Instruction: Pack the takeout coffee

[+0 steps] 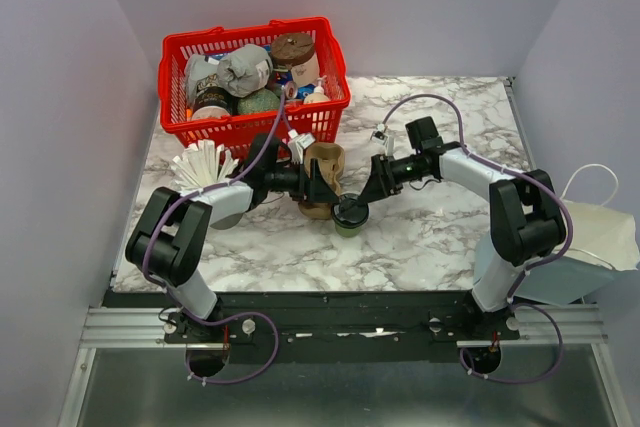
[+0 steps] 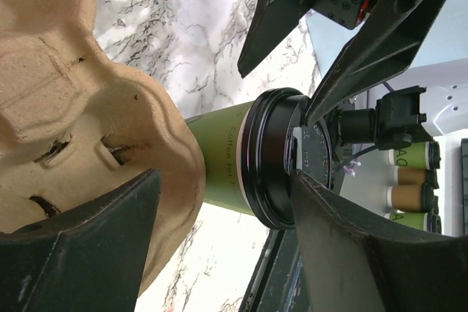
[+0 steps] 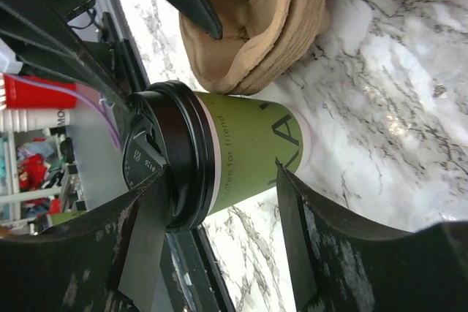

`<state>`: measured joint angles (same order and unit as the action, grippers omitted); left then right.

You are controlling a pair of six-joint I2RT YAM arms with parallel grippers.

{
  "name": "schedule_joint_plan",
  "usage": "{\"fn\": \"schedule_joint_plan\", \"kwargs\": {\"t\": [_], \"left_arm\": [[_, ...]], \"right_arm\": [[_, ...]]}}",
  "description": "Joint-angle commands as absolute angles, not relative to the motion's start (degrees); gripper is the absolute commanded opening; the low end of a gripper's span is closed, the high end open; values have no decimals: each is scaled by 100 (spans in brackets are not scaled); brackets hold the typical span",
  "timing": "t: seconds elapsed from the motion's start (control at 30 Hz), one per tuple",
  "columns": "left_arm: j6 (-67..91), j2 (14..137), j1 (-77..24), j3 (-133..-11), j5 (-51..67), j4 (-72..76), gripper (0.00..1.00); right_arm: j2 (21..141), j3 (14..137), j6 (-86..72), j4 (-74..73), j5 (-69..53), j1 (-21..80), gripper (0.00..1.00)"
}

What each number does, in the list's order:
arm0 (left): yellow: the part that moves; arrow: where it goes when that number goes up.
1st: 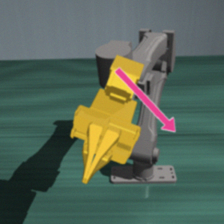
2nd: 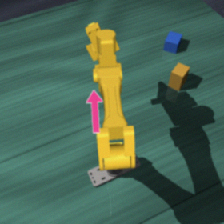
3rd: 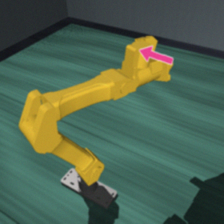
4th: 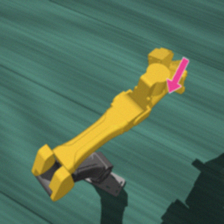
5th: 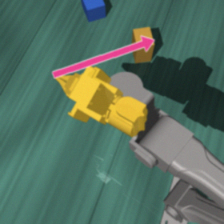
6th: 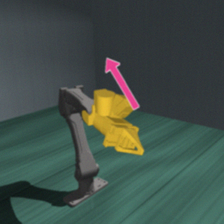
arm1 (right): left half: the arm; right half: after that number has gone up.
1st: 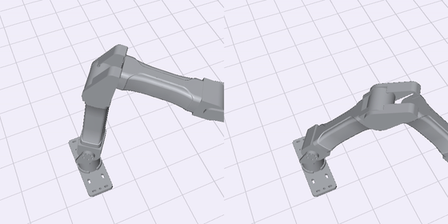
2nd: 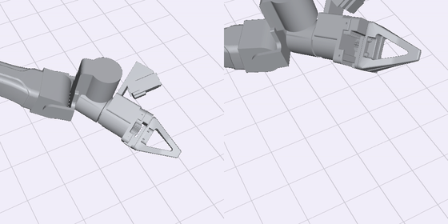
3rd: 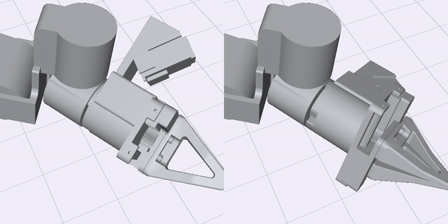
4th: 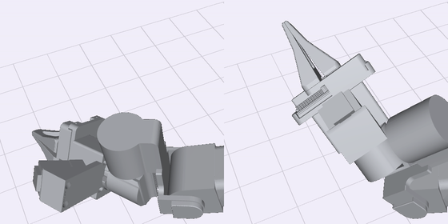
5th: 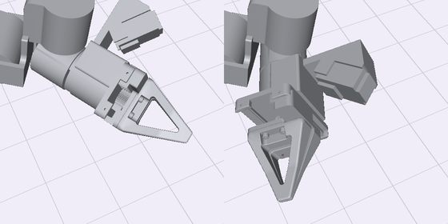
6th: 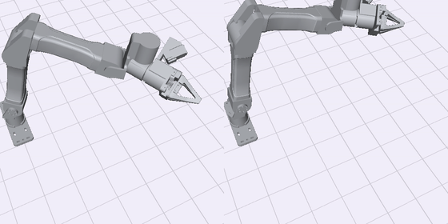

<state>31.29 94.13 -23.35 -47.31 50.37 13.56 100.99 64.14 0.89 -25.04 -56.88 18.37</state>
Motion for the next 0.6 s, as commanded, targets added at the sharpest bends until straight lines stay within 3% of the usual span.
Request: {"fn": "schedule_joint_plan", "kwargs": {"t": [0.0, 0.17, 0.37, 0.57], "left_arm": [[2989, 9685, -2338, -4553, 4852, 1266, 77], [2961, 9817, -2364, -4456, 4807, 1326, 75], [3295, 9703, -2364, -4807, 5361, 1784, 81], [3674, 9440, -2347, -5010, 5599, 1829, 82]], "right_arm": [[10310, 6083, 62, -2225, -5546, 1863, 64], [10248, 5696, -202, -1750, -5607, 1855, 62], [10038, 5634, -290, -1503, -6064, 1793, 65], [9800, 5801, -404, -1494, -6398, 1723, 78]]}}
